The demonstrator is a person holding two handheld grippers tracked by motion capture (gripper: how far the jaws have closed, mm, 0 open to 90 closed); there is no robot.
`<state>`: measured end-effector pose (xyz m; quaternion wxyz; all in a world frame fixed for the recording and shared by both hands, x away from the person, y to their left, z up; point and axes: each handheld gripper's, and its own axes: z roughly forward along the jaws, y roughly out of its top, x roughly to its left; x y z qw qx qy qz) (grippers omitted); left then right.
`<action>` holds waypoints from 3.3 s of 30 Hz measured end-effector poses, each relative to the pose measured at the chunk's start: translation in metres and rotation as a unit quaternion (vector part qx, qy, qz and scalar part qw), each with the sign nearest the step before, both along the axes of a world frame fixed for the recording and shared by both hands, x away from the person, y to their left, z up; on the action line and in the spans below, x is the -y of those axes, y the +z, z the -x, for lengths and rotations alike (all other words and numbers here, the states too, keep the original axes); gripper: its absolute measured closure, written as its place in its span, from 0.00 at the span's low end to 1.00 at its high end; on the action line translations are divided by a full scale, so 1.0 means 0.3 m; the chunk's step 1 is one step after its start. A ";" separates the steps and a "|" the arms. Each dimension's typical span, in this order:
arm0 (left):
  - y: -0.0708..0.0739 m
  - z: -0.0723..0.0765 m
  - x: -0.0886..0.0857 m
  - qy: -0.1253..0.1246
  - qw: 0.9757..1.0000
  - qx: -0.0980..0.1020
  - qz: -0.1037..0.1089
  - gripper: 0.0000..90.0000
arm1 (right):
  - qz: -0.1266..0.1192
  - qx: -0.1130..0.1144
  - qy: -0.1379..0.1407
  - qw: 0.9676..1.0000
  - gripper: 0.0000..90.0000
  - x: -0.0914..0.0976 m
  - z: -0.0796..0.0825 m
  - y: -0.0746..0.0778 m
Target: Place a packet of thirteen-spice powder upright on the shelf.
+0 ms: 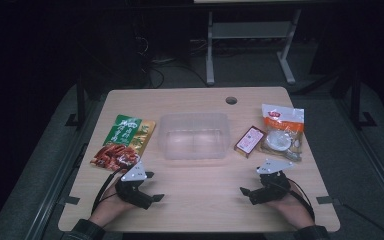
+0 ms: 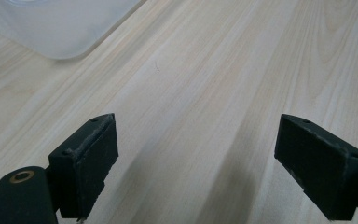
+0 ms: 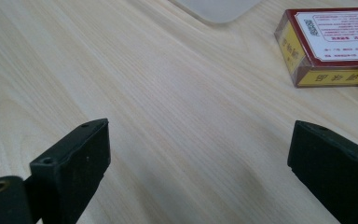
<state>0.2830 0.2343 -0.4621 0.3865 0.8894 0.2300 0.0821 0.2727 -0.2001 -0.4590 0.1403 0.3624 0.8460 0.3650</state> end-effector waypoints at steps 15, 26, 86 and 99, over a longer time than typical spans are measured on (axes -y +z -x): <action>0.003 -0.001 -0.006 0.001 1.000 -0.014 0.006 0.15 | -0.026 -0.003 -0.035 0.999 0.33 0.018 -0.061 0.059; 0.001 0.006 0.003 -0.010 1.000 -0.021 0.006 0.15 | -0.032 0.010 -0.065 0.997 0.70 0.053 -0.161 0.121; 0.000 0.016 0.000 -0.010 1.000 -0.026 0.011 0.15 | 0.068 -0.041 -0.187 0.979 1.00 0.075 -0.657 0.044; -0.003 0.016 0.005 -0.012 0.999 -0.030 0.011 0.15 | 0.086 -0.043 -0.101 0.990 1.00 0.033 -0.563 0.024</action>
